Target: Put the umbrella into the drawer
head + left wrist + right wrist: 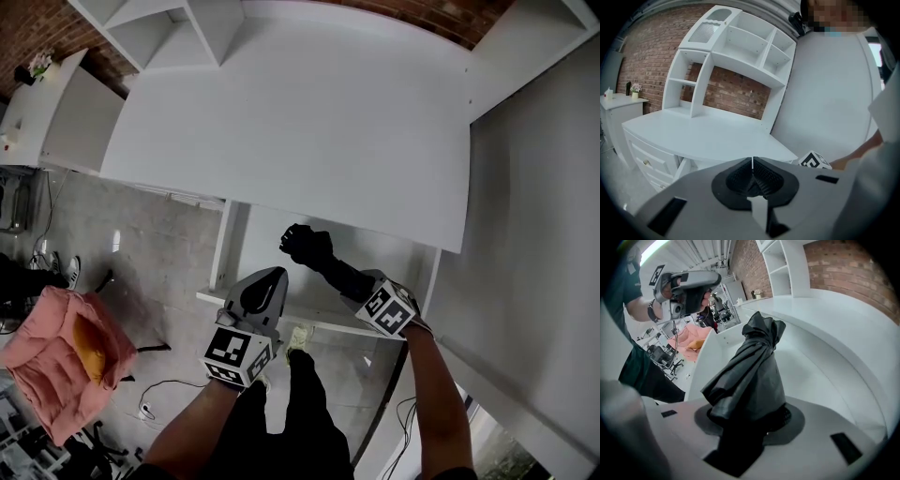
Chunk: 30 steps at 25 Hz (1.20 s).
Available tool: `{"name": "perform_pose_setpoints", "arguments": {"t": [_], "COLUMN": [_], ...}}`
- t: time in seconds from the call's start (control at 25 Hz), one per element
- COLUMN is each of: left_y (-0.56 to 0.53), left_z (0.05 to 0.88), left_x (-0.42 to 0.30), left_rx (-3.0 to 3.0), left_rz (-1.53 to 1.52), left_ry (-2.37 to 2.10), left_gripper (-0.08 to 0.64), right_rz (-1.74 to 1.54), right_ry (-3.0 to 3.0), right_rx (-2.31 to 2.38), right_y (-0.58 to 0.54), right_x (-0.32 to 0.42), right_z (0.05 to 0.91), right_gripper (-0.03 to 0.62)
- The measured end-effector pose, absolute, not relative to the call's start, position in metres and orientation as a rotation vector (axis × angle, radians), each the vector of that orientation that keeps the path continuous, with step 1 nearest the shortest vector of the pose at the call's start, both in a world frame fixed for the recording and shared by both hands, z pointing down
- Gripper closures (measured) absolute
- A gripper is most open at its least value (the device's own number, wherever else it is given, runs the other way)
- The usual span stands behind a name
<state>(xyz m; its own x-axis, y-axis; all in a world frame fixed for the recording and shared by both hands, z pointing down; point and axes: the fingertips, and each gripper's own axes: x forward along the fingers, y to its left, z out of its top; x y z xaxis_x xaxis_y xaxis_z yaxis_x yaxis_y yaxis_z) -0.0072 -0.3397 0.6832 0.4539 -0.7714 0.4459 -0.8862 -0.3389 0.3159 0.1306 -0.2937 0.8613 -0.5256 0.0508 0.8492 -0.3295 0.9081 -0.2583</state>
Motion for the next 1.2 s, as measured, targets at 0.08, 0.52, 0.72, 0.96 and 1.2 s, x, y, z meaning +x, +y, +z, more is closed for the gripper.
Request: {"name": "perform_pose_setpoints", "arguments": {"t": [0.08, 0.52, 0.72, 0.96, 1.2], "left_y": [-0.336, -0.331, -0.334, -0.335, -0.332], "left_z": [0.684, 0.686, 0.695, 0.714, 0.717], "left_x": [-0.007, -0.004, 0.013, 0.041, 0.05], "left_rx": [2.19, 2.187, 2.211, 2.229, 2.24], "left_rz": [0.304, 0.312, 0.325, 0.356, 0.368], "left_ry": [-1.376, -1.366, -1.329, -1.259, -1.224], "left_gripper": [0.547, 0.547, 0.547, 0.546, 0.547], "right_rz": [0.483, 0.457, 0.464, 0.475, 0.439], "right_ry": [-2.044, -1.978, -1.973, -1.925, -1.883], "right_rx": [0.19, 0.221, 0.228, 0.24, 0.303], "right_y": [-0.295, -0.306, -0.306, -0.307, -0.317], "right_x": [0.137, 0.161, 0.163, 0.172, 0.185], "right_z": [0.872, 0.895, 0.899, 0.908, 0.904], "right_gripper": [0.42, 0.397, 0.397, 0.388, 0.341]}}
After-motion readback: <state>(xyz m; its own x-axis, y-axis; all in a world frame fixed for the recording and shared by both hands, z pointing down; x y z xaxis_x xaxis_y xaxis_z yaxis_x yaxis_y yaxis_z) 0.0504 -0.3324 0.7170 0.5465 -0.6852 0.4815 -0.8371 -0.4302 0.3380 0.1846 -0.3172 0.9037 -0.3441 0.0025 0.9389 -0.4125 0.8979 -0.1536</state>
